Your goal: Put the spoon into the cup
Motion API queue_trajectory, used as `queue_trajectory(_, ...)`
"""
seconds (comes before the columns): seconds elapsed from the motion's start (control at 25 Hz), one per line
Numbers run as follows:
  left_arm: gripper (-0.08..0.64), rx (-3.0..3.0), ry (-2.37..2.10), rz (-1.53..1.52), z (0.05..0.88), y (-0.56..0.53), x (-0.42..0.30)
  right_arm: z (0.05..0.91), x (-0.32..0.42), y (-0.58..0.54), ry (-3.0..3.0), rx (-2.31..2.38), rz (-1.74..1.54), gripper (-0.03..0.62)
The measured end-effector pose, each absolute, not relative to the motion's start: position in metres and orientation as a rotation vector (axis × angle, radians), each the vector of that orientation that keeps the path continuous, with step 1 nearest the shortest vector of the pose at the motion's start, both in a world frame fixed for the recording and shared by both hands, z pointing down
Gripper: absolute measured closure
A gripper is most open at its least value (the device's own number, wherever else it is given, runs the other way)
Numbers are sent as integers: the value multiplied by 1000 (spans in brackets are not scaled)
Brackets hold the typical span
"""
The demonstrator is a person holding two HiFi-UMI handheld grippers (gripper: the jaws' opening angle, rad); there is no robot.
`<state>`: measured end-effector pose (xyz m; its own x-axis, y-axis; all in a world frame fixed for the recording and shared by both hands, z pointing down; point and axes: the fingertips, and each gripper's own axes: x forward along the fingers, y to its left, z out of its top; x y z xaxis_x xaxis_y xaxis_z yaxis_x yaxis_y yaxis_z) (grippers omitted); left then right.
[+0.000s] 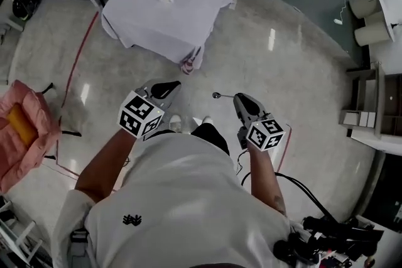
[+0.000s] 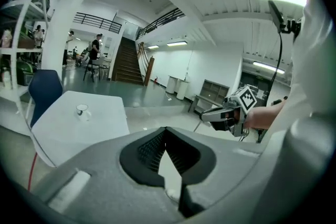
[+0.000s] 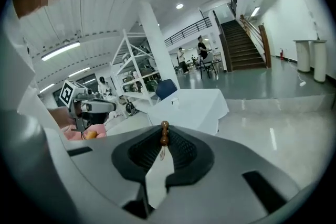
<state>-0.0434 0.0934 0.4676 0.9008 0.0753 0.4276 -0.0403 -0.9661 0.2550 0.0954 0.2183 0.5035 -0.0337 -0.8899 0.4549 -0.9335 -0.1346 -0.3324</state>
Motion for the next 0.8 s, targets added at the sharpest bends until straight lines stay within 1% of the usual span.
queue_trajectory(0.12,549,2792,-144,633,465,57,-61,500,97,161,-2124,1998,885,549)
queue_trajectory(0.28,549,2716,-414,540,460,13,-84,494,106,82,-2256,1829,828,549)
queue_trajectory(0.44,549,2664,-583,533,467,-24,-95,502,123,8,-2346,1728,808,549)
queue_trajectory(0.56,549,2637,-700,520,460,-53,-89,501,141,-55,-2413,1636,825,549)
queue_trajectory(0.8,549,2556,-866,506,442,-114,-56,487,180,-176,-2489,1471,783,549)
